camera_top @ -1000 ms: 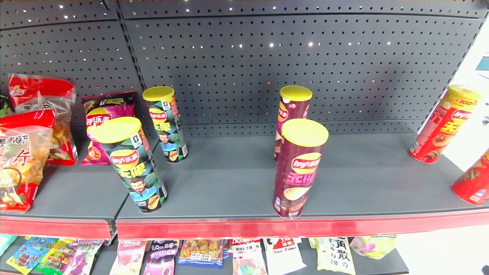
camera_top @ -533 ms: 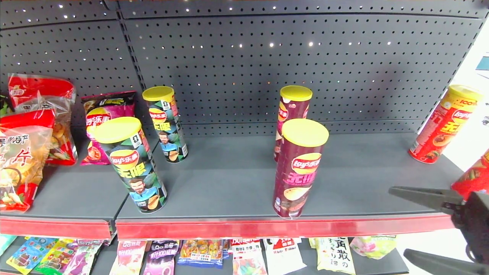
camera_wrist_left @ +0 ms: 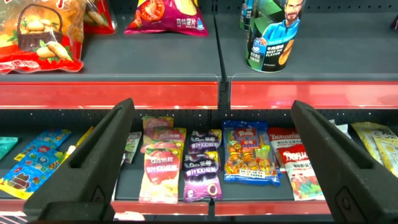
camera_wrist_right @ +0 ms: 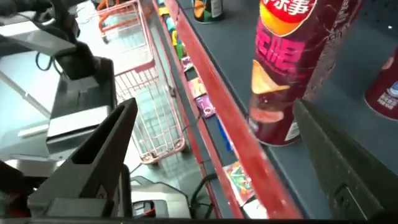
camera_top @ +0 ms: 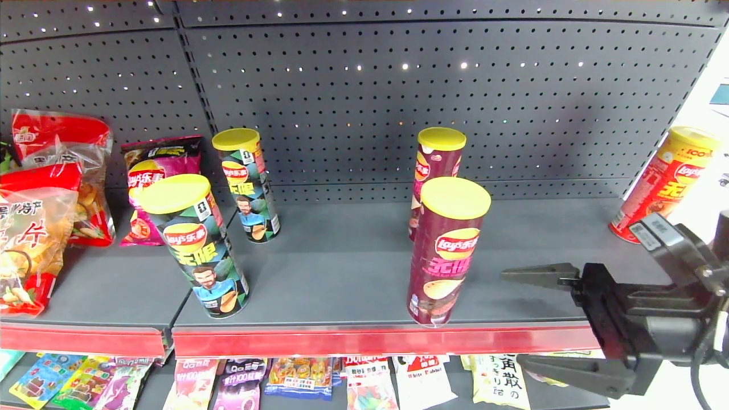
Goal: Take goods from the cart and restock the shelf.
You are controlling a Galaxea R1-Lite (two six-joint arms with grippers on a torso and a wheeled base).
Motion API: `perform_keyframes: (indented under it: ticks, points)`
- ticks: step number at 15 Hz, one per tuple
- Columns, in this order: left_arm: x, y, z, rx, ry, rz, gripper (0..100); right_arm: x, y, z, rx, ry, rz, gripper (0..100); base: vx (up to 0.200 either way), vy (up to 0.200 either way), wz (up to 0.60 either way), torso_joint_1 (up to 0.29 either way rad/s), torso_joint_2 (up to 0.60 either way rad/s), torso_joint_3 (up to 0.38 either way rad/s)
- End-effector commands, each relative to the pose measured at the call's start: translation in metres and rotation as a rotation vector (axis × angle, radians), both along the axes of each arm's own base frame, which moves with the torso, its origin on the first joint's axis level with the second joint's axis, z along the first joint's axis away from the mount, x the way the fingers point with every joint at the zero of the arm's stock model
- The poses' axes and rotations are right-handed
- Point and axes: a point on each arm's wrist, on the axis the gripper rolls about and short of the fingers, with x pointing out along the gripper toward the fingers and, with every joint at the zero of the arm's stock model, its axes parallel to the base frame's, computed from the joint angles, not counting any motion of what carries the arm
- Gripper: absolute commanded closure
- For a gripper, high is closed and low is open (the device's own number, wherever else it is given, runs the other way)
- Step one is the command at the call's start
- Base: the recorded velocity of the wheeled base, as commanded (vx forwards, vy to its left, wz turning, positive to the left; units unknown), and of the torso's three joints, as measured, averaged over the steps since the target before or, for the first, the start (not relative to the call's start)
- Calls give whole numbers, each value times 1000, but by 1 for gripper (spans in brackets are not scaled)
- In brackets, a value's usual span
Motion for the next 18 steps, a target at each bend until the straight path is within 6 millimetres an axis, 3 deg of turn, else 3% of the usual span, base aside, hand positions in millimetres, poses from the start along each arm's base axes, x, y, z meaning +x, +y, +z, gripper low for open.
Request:
perform_keyframes:
  ticks: [1, 5, 18]
  points:
    - [0, 0, 0, 0, 0, 1, 0, 23, 7, -10, -17, 43, 4, 0, 0, 0, 0, 0, 0, 0]
    - [0, 0, 0, 0, 0, 1, 0, 53, 11, -18, -57, 41, -60, 0, 0, 0, 0, 0, 0, 0]
    - [0, 0, 0, 0, 0, 1, 0, 79, 20, -28, -90, 0, -44, 0, 0, 0, 0, 0, 0, 0]
